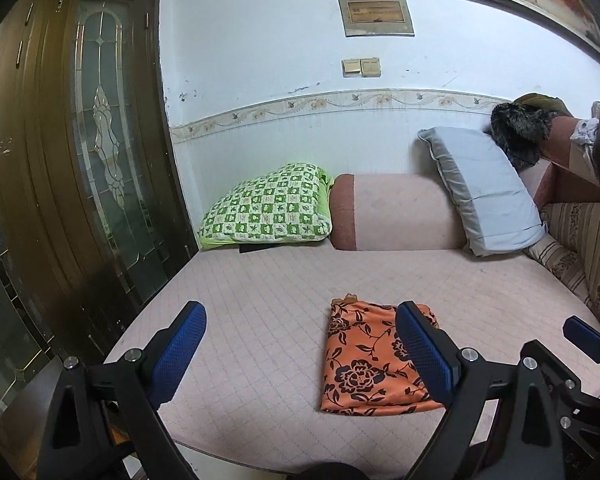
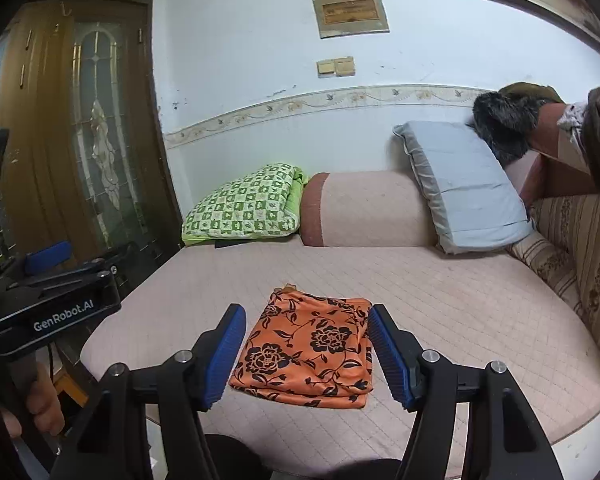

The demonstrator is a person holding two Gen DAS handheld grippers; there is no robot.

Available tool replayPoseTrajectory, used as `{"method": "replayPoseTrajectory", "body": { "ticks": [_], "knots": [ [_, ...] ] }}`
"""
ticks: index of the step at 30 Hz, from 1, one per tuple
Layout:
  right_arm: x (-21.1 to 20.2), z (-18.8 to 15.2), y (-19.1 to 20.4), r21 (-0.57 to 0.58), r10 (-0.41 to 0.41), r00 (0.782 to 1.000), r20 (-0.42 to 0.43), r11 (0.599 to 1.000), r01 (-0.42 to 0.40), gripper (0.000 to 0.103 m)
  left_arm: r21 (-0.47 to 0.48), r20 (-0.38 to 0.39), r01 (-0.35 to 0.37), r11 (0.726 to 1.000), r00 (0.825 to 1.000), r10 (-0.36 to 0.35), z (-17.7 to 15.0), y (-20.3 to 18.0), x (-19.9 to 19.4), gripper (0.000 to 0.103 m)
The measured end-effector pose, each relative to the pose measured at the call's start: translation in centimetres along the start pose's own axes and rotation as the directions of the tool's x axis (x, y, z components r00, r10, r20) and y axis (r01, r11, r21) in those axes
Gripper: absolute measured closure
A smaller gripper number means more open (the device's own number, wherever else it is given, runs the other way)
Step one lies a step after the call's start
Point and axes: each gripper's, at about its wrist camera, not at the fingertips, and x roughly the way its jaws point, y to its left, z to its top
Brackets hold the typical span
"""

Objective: Fold small clothes

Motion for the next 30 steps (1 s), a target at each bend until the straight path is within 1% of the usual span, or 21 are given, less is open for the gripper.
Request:
{"method": "replayPoseTrajectory", "body": {
  "ticks": [5, 11, 14, 19, 30],
  "knots": [
    [-0.2, 0.0, 0.3, 0.009, 0.007, 1.0, -0.002, 1.0, -0.007, 0.036, -0.018, 0.002, 0.002, 1.0, 1.0, -0.002, -0.3, 0.8, -0.8, 0.007],
    [-0.7, 0.2, 1.0, -0.01, 0.013, 1.0, 0.002, 1.0, -0.013, 0.036, -0.021, 0.012, -0.006, 1.0, 1.0, 0.006, -0.4, 1.4, -1.8, 0.007],
    [-1.0, 0.2, 1.2, -0.032, 0.007, 1.0, 0.004, 0.999, -0.006, 0.036, -0.033, 0.008, 0.007, 0.999, 1.0, -0.006, -0.4, 1.6, -2.1, 0.007],
    [-0.8, 0.2, 0.8, -0.024, 0.006, 1.0, -0.013, 1.0, -0.006, 0.036, -0.02, 0.009, 0.017, 1.0, 1.0, -0.016, -0.4, 1.6, -2.5, 0.007],
    [0.8, 0.5, 0.6, -0.023, 0.005, 0.999, -0.035, 1.0, -0.006, 0.036, -0.041, 0.002, 0.017, 0.999, 1.0, -0.017, 0.7, 2.5, -1.6, 0.007]
  ]
}}
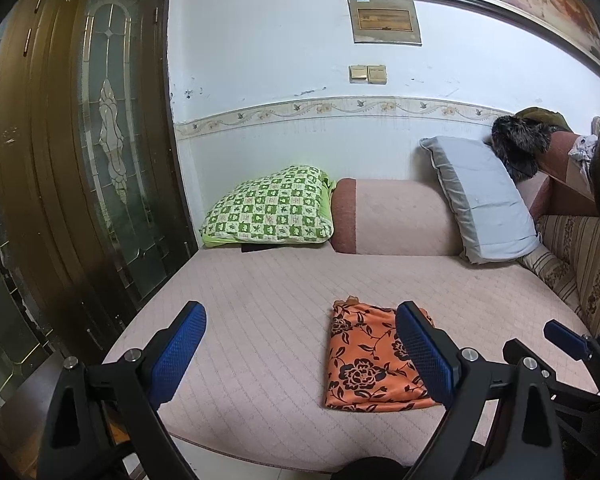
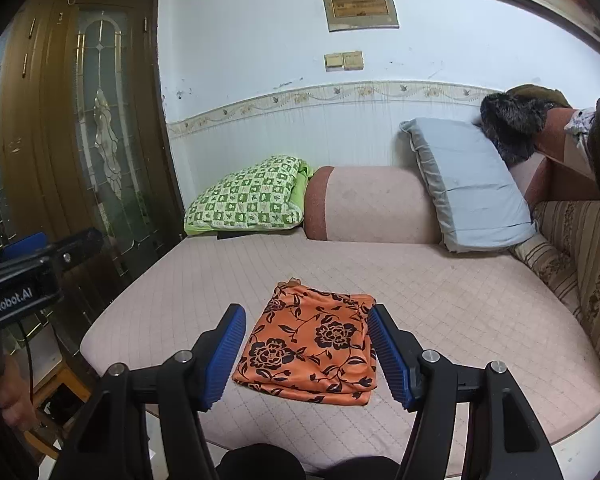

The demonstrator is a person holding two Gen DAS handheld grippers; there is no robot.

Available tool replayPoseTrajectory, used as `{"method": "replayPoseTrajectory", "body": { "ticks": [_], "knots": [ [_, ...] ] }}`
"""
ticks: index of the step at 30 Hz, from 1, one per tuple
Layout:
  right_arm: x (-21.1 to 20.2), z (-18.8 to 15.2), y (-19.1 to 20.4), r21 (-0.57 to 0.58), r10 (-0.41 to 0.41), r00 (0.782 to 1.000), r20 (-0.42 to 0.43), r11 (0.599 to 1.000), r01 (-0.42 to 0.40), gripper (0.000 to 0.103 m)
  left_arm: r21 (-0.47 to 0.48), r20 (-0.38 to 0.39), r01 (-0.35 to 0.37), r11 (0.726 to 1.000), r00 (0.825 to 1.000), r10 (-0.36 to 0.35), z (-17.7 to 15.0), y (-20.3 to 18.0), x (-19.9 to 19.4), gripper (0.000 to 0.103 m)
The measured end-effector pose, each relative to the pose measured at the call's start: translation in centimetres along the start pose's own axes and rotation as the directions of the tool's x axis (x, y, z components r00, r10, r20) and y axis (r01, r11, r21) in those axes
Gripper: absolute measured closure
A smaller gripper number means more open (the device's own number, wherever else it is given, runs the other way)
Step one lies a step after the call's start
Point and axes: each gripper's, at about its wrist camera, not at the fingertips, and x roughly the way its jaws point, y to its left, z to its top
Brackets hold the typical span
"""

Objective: Fold small clothes

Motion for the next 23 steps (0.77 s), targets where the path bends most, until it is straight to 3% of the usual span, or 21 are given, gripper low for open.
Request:
{"method": "replayPoseTrajectory", "body": {
  "ticks": [16, 23],
  "knots": [
    [6.0, 0.3, -0.7, -0.008, -0.002, 0.998, -0.063, 1.0, 0.002, 0.036, 0.018, -0.052, 0.057, 0.998, 0.997, -0.056, 1.2, -1.6, 5.3, 0.007],
    [9.4, 0.9, -1.2, 0.0, 0.002, 0.996, -0.09, 1.0, -0.002, 0.036, 0.012, -0.007, 0.116, 0.993, 0.993, -0.116, 2.4, -2.2, 7.8, 0.007]
  ]
}}
